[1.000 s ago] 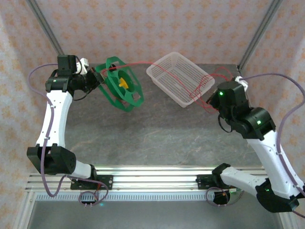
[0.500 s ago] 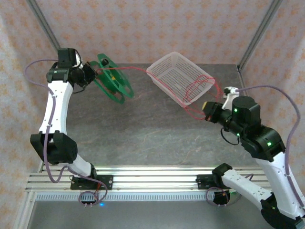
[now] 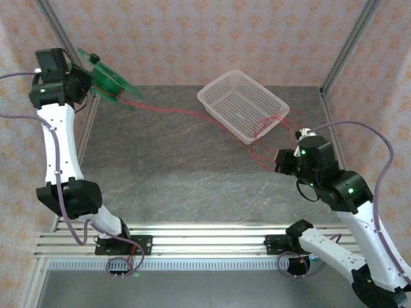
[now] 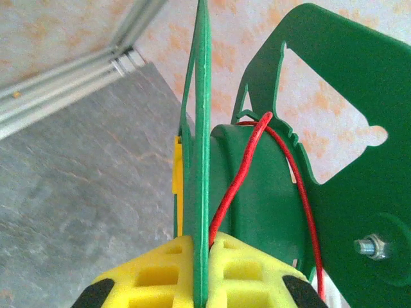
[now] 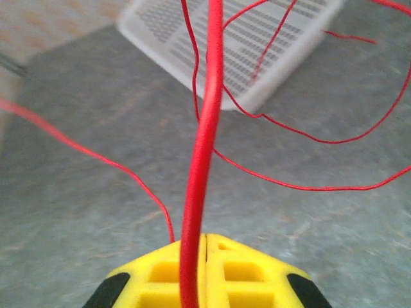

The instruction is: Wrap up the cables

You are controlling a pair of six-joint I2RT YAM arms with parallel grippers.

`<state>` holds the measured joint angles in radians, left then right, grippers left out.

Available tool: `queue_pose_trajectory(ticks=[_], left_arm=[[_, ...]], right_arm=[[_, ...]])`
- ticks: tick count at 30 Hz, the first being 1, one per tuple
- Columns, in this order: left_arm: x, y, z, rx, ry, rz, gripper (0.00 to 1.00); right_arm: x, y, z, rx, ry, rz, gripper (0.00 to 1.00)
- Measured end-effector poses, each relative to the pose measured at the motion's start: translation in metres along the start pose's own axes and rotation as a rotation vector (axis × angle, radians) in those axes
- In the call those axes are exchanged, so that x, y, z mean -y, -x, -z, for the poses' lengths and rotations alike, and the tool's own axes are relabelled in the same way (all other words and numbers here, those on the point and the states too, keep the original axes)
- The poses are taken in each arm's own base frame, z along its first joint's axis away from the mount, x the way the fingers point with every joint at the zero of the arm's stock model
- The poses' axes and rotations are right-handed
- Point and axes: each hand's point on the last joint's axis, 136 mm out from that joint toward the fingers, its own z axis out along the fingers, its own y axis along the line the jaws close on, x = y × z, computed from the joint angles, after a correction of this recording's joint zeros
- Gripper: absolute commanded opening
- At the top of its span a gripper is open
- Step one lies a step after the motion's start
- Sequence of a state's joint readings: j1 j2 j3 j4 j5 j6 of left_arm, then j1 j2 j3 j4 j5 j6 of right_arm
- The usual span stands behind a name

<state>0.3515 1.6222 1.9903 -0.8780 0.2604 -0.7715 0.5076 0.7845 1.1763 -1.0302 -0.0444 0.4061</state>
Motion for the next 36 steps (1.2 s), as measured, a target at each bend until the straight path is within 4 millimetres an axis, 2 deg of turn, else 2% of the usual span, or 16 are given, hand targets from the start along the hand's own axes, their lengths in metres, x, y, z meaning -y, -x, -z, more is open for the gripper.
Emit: queue_pose_trajectory(ticks=[2,6,8,12,14,17,27,36], left_arm=[[-0.005,0.011,0.003,0.027,0.008,0.026,0.00],[-0.003,0.009,0.003,0.022,0.004,0.027,0.00],[-0.001,0.011,0.006,-0.015,-0.042,0.071,0.00],[-0.020,0.042,0.015,0.003,-0.072,0.182,0.00],[-0.027,0.052,0.019,0.009,-0.087,0.232,0.00],[-0.030,0.055,0.023,-0.007,-0.124,0.293,0.00],[0.022,0.056,0.043,-0.083,-0.370,0.316,0.00],[0.057,0.022,0.056,-0.256,-0.517,0.231,0.00]], right_arm=[[0.008,-0.004,-0.005,-0.014,-0.045,-0.007,0.00],[0.014,-0.003,-0.006,-0.006,-0.081,-0.022,0.00],[0.030,-0.002,-0.012,0.012,-0.172,-0.051,0.00],[0.059,-0.012,-0.025,-0.008,-0.332,-0.071,0.00],[0.060,-0.016,-0.034,-0.024,-0.343,-0.072,0.00],[0.060,-0.025,-0.044,-0.050,-0.329,-0.077,0.00],[0.062,-0.033,-0.068,-0.106,-0.355,-0.080,0.00],[0.096,-0.019,-0.086,-0.092,-0.510,-0.148,0.00]])
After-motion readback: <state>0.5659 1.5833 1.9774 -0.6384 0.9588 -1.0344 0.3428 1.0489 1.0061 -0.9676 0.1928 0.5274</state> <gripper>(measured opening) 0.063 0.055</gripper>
